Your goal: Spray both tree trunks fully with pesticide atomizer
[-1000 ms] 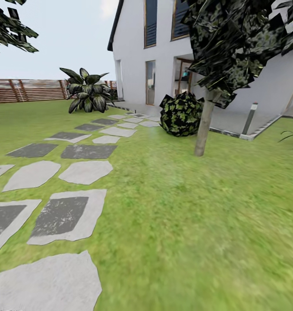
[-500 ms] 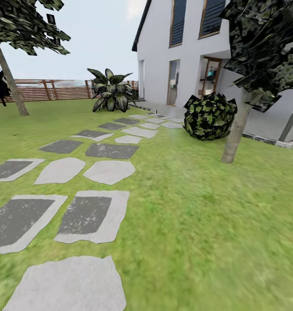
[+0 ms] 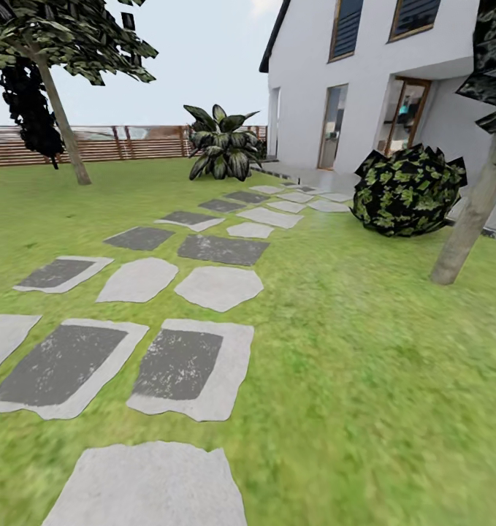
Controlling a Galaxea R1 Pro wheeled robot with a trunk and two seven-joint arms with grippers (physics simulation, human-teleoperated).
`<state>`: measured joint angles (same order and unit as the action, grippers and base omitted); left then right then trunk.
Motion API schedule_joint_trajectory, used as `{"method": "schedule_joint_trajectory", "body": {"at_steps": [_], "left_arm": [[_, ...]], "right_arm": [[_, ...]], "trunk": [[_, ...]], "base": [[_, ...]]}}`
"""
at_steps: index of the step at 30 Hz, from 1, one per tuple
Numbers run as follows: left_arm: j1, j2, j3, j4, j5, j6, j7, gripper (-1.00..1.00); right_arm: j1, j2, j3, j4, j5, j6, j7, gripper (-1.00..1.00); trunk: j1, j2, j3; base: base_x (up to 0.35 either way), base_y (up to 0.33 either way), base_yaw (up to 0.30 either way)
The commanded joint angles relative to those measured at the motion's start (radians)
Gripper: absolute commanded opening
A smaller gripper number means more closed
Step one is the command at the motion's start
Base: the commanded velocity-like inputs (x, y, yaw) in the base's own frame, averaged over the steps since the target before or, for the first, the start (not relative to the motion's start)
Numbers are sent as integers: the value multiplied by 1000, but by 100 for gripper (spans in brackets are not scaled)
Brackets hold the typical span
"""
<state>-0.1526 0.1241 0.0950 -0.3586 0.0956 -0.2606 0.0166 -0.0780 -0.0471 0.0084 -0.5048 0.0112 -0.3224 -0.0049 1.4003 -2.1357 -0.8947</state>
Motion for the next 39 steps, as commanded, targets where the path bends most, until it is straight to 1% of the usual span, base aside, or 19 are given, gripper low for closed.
{"method": "schedule_joint_trajectory", "body": {"at_steps": [1,15,27,32,39], "left_arm": [[-1,0,-3,1,10,-3,0,100],[-1,2,-3,1,9,-3,0,100],[-1,2,-3,1,9,-3,0,100],[-1,2,-3,1,9,-3,0,100],[-1,2,-3,1,9,-3,0,100]], "right_arm": [[0,0,1,0,1,-3,0,100],[-1,0,1,0,1,-3,0,100],[0,0,1,0,1,-3,0,100],[0,0,1,0,1,-3,0,100],[0,-4,-1,0,1,-4,0,100]], "trunk": [[0,0,-2],[0,0,-18],[0,0,-34],[0,0,-40],[0,0,-41]], "base": [[297,187,216],[308,160,209],[320,134,166],[328,117,135],[336,44,22]]}}
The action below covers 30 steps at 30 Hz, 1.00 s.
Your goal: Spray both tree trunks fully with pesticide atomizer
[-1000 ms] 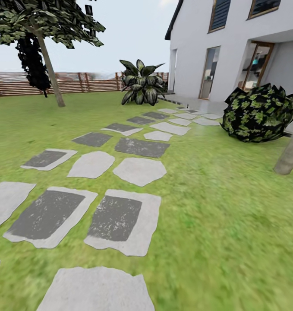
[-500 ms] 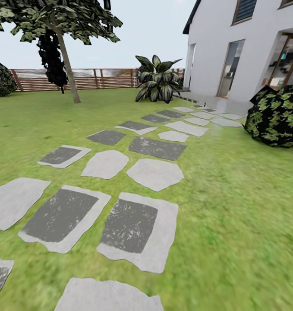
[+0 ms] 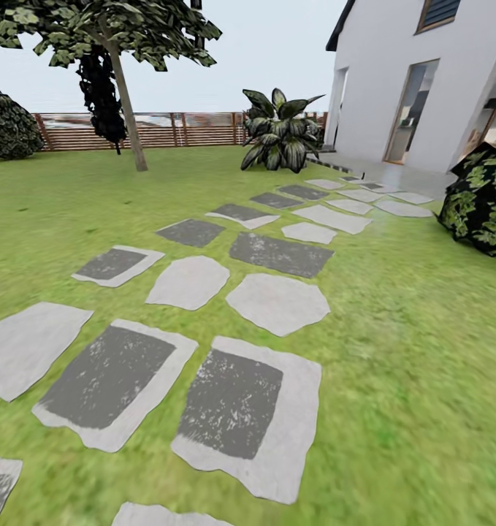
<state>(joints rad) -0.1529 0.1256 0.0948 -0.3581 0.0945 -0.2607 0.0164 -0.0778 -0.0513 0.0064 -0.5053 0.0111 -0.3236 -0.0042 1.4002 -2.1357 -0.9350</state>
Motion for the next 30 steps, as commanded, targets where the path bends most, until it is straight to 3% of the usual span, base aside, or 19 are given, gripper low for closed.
{"method": "schedule_joint_trajectory", "body": {"at_steps": [1,17,21,30], "left_arm": [[0,0,-3,1,10,-3,1,100],[0,1,-2,-1,10,-11,1,100],[-11,-7,-4,-45,11,-32,0,100],[-3,-6,-2,-66,11,-36,-1,100]], "right_arm": [[0,-1,0,1,1,-3,0,100],[0,-4,-3,50,-2,-3,0,100],[0,-4,-6,48,-2,-5,-1,100],[0,-4,-6,48,-2,-5,-1,100]], "trunk": [[0,0,-1],[0,0,-1],[0,0,-1],[0,0,-1]], "base": [[338,6,3],[339,1,0],[340,0,-10],[340,0,-141]]}}
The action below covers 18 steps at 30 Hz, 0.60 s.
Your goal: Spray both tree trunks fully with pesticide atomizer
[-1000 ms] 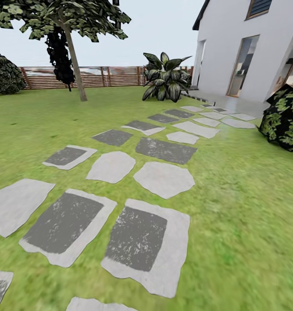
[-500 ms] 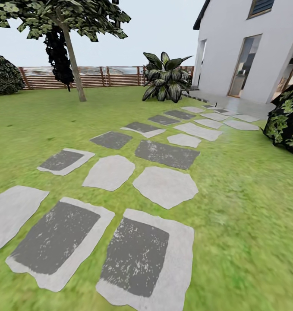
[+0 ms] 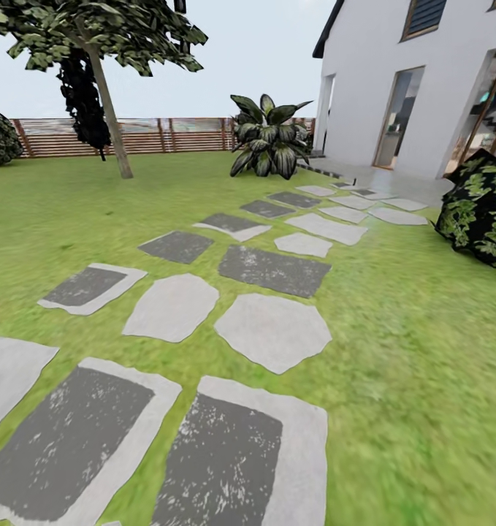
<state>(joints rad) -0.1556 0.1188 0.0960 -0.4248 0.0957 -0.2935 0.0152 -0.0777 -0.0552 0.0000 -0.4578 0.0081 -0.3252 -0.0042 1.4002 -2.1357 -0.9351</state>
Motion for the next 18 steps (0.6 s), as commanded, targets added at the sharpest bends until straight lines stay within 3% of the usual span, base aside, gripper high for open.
{"method": "schedule_joint_trajectory", "body": {"at_steps": [1,18], "left_arm": [[1,1,-3,2,9,-3,0,100],[2,-1,-4,6,10,-4,0,100]], "right_arm": [[-1,0,0,1,1,-3,0,100],[-1,0,-1,1,-2,-51,0,100]], "trunk": [[0,0,-1],[0,0,-4]], "base": [[340,0,-40],[340,0,-5]]}}
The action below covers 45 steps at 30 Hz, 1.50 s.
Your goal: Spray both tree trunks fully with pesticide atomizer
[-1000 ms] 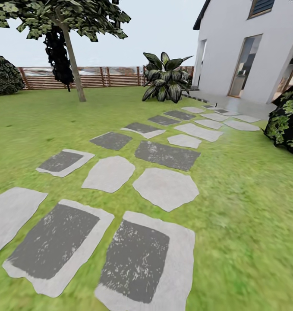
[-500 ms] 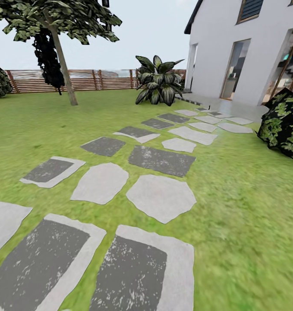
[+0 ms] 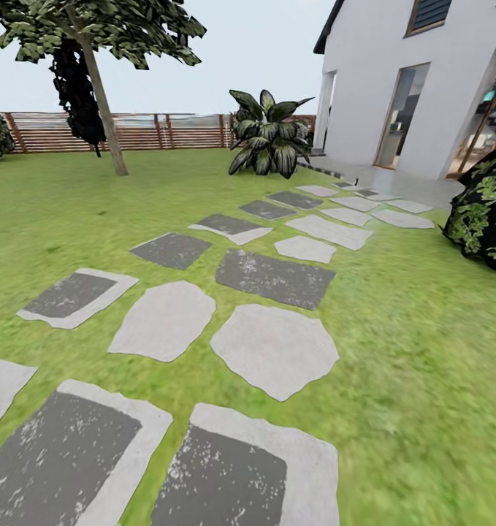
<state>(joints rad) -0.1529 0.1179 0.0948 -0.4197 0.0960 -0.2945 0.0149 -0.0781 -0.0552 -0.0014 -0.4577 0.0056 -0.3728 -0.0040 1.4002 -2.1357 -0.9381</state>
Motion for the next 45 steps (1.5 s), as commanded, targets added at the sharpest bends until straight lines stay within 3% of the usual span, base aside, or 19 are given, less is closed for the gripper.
{"method": "schedule_joint_trajectory", "body": {"at_steps": [1,29,45], "left_arm": [[0,0,-3,1,10,-3,1,100],[0,-1,-3,12,11,-3,1,100],[0,-1,-3,15,10,-3,0,100]], "right_arm": [[0,0,0,1,1,-3,0,100],[0,0,0,1,1,-3,-1,100],[0,0,1,2,2,-5,-1,100]], "trunk": [[0,0,-2],[0,0,-46],[0,0,-48]], "base": [[340,0,0],[340,0,0],[340,0,0]]}}
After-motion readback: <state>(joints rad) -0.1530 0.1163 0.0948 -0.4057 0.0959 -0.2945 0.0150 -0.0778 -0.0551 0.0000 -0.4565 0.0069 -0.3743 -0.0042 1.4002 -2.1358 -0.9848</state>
